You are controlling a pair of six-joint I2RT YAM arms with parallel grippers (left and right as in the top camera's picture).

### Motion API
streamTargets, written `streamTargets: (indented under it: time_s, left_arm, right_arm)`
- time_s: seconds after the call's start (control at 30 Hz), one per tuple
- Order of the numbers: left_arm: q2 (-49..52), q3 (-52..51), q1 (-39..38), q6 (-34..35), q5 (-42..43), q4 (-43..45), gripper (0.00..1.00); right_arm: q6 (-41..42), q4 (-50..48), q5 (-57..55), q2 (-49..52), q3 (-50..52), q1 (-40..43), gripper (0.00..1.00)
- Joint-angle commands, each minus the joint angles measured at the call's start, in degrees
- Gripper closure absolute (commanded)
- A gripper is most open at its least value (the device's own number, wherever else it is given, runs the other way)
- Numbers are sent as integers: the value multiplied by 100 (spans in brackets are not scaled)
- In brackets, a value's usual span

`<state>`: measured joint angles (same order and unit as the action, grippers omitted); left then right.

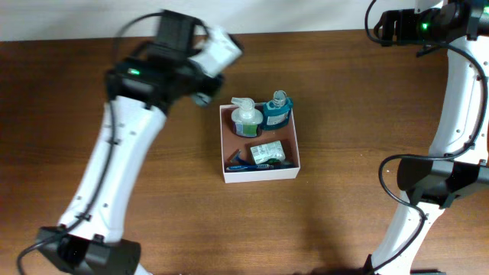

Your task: Pack container

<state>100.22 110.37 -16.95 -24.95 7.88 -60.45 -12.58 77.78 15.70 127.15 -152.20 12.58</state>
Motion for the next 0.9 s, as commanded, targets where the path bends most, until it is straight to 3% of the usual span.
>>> streamTargets:
  time_s: [0.0, 0.07, 0.13, 0.23, 0.37, 0.4, 0.87]
  left_arm:
    - [-50, 48, 675, 1228, -103, -11, 68]
    - [-50, 48, 953, 1228, 109, -20, 66]
    - [-50, 48, 1187, 1228, 184, -26, 48]
    - [-52, 48, 1408, 1228, 181, -44, 45]
    - [-52, 48, 1488, 1228, 179, -46, 16]
    - [-52, 48, 1488, 1228, 179, -44, 3]
    - [-50, 48, 1488, 1228, 175, -48, 1]
  right_arm:
    - [2, -15, -9, -13, -26, 20, 1]
    - [2, -15, -9, -13, -26, 20, 2]
    - [2, -15, -9, -15, -26, 20, 1]
    - [2, -15, -9, -15, -26, 20, 1]
    - [2, -15, -9, -15, -26, 20, 1]
    - [2, -15, -9, -13, -26, 20, 1]
    - [2, -15, -9, -15, -26, 20, 1]
